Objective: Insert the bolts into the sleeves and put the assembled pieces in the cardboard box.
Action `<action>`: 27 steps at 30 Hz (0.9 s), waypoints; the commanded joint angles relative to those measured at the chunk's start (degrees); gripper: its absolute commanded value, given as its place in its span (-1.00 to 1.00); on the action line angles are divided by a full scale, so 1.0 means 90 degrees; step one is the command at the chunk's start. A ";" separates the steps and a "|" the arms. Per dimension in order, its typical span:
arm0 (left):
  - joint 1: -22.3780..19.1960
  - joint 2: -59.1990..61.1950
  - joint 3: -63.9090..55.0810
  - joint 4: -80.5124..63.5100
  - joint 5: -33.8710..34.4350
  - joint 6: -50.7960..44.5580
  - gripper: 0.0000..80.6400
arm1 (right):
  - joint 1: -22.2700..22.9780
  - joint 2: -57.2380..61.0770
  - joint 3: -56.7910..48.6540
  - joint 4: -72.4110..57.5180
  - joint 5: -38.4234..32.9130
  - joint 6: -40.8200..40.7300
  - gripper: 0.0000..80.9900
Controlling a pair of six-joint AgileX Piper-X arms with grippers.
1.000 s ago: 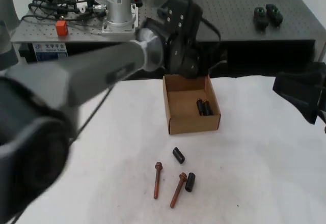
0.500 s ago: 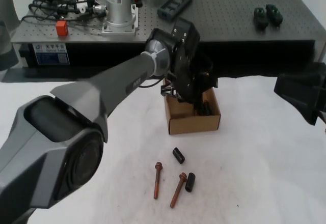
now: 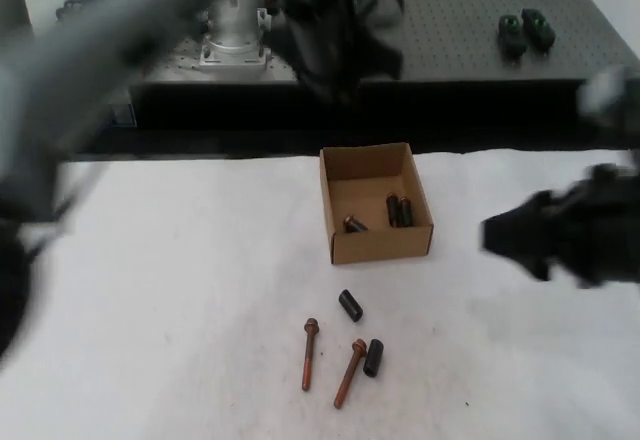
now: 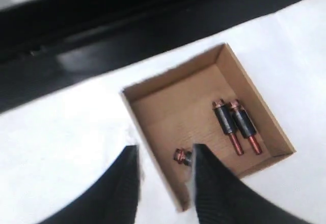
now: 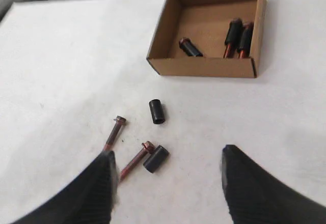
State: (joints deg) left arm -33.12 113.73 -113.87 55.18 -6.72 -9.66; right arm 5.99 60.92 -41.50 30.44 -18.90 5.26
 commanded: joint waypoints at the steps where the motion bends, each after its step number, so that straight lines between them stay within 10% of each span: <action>1: 0.0073 -0.0791 0.1156 -0.0235 -0.0239 0.0141 -0.38 | 0.0501 0.1032 -0.0657 0.0244 0.0421 -0.0585 0.10; 12: 0.0133 -0.3653 0.5228 -0.1294 -0.0177 0.0155 -0.38 | 0.1796 0.4838 -0.3519 0.1436 0.1754 -0.2149 0.10; 27: 0.0153 -0.4607 0.6259 -0.1274 0.0387 0.0181 -0.38 | 0.1945 0.6489 -0.4749 0.1984 0.2417 -0.2547 -0.16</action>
State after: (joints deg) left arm -31.86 72.35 -57.35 44.33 -4.44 -8.57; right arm 23.48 118.83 -83.51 48.22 2.62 -16.99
